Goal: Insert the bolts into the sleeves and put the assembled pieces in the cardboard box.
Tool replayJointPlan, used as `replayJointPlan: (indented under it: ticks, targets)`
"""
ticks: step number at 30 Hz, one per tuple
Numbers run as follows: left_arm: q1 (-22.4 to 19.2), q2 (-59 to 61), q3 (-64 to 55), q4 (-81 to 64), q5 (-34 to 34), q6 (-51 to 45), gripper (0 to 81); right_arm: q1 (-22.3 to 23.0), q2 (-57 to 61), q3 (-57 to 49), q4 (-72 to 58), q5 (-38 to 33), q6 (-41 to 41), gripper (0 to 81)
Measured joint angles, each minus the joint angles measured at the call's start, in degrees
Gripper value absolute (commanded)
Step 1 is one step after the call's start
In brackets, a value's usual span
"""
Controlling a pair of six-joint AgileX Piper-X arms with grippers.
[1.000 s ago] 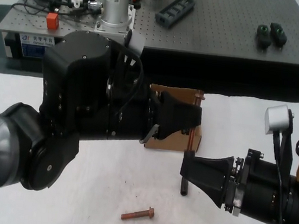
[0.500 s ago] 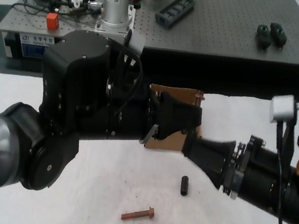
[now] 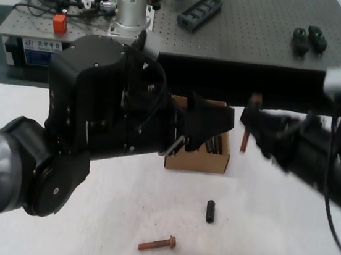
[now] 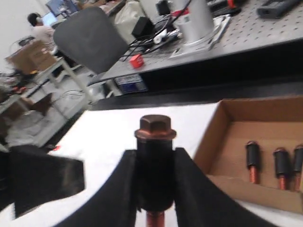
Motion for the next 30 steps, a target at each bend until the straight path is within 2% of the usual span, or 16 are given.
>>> replayJointPlan:
  ticks: [3, 5, 7, 11, 18, 20, 25, 26, 28, 30]
  targets:
    - [0.0, 0.0, 0.0, 5.1, -6.2, 2.9, 50.3, -2.0, 12.9, -15.5, 12.8, 4.8, -9.0, 0.7]
    - [0.0, 0.0, 0.0, 9.7, -10.4, 4.7, 50.3, -2.0, 22.9, -26.5, 18.8, 7.9, -12.6, 0.7]
    - [0.0, 0.0, 0.0, 14.0, -14.3, 6.9, 50.3, -1.7, 29.5, -33.3, 23.0, 9.3, -14.0, 0.7]
    - [0.0, 0.0, 0.0, 16.9, -17.2, 9.3, 50.3, -1.1, 41.4, -44.1, 30.6, 10.5, -14.8, 0.7]
    - [0.0, 0.0, 0.0, 19.4, -20.9, 11.8, 50.3, 0.4, 52.4, -53.5, 39.5, 10.9, -14.9, 0.3]
    - [0.0, 0.0, 0.0, 19.4, -21.3, 12.1, 50.3, 0.6, 53.3, -53.9, 40.2, 10.9, -14.9, 5.8]
    - [0.0, 0.0, 0.0, 19.5, -21.8, 12.6, 50.3, 1.3, 54.3, -54.1, 41.5, 10.9, -15.0, 35.8]
    - [0.0, 0.0, 0.0, 19.5, -21.8, 12.6, 50.3, 1.3, 54.3, -54.3, 41.5, 10.9, -15.0, 38.9]
    - [0.0, 0.0, 0.0, 19.5, -21.8, 12.6, 50.3, 1.3, 54.3, -54.6, 41.4, 10.9, -15.0, 39.9]
    - [0.0, 0.0, 0.0, 19.5, -21.8, 12.6, 50.3, 1.3, 54.3, -54.7, 41.3, 10.9, -15.0, 36.3]
